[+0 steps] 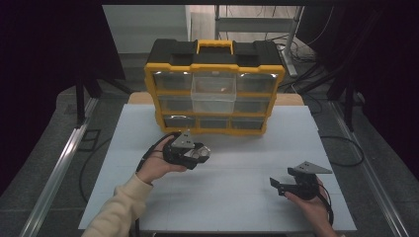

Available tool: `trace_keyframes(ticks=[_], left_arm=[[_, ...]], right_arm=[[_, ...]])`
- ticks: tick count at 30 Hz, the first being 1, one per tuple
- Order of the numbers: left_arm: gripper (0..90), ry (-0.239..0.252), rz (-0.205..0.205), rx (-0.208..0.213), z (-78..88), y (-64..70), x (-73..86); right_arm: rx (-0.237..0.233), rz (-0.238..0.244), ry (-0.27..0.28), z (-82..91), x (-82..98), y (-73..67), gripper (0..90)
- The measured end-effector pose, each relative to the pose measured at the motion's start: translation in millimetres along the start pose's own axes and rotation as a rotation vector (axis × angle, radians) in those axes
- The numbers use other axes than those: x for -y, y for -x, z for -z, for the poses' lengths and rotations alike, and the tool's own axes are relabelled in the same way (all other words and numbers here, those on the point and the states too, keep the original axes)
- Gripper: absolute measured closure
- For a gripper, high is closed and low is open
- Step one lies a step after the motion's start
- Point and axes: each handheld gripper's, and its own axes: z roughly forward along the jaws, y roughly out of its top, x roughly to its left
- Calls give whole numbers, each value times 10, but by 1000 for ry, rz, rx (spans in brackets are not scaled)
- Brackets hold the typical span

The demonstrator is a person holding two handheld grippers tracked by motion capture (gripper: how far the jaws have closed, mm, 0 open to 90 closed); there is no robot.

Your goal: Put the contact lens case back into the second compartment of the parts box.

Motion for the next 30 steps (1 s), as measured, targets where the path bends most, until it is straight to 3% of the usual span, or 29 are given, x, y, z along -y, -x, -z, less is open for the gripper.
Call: trace_keyframes(ticks=[16,30], left_arm=[[480,58,29,-29,159,-44,-11],[481,138,60,-74,299,-70,-43]], right_arm=[[3,4,-3,-3,1,-2,154],[6,7,-3,-7,0,-4,154]])
